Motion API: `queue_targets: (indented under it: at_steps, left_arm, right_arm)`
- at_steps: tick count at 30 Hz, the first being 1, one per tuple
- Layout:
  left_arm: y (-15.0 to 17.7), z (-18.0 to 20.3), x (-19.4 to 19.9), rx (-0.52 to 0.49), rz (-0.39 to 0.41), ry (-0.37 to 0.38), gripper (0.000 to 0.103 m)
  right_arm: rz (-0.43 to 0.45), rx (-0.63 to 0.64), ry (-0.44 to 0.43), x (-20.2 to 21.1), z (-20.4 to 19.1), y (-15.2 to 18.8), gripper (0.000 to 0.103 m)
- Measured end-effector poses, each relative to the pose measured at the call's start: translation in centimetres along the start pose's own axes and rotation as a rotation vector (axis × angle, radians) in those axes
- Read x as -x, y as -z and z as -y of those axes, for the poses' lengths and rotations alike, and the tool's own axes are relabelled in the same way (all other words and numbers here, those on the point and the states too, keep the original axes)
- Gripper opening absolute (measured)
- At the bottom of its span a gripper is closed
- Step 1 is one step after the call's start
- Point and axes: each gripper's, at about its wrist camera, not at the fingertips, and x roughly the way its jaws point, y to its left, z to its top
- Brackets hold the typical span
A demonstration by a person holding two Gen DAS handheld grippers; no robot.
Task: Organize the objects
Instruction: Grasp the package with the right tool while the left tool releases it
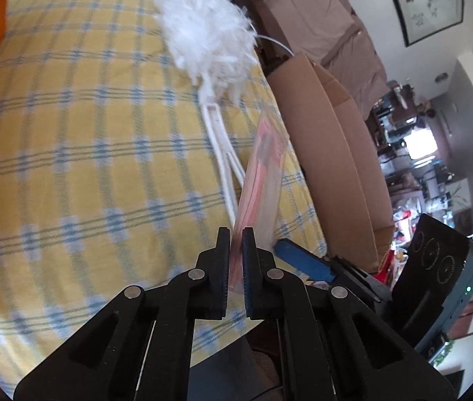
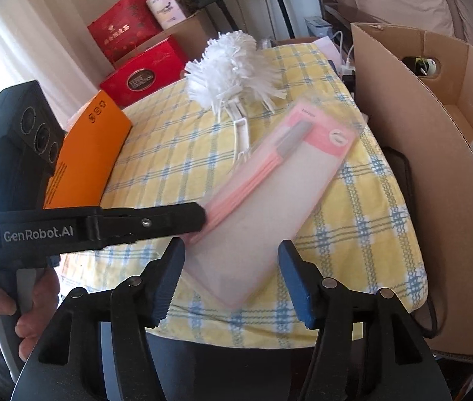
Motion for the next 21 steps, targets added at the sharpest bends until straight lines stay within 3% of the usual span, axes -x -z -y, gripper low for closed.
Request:
queue_targets:
  at_steps: [4, 10, 16, 20, 21]
  left_arm:
    - [0.6, -1.7, 1.5, 0.019, 0.037, -0.031, 0.001]
    - [1.5, -3.7, 0.9, 0.054, 0.021, -0.049, 0.002]
    - [1.5, -3.0, -0.1, 0.037, 0.008, -0.052, 0.002]
    - [1.2, -3.1, -0.5, 0.051, -0.001, -0.015, 0.004]
    - [1.1, -3.0, -0.6, 0.051, -0.001, -0.006, 0.009]
  right_arm:
    - [0.005, -0.030, -0.001, 0.1, 0.5, -0.1, 0.061]
    - [0.006, -0.087, -0.052, -0.7, 0.7, -0.8, 0.061]
    - [0.004, -0.130, -0.099, -1.9, 0.9, -1.5, 0.055]
    - [-0.009, -0.150, -0.114, -2.5, 0.9, -1.8, 0.036]
    - [-0.012, -0.150, -0.115, -2.5, 0.9, -1.8, 0.032]
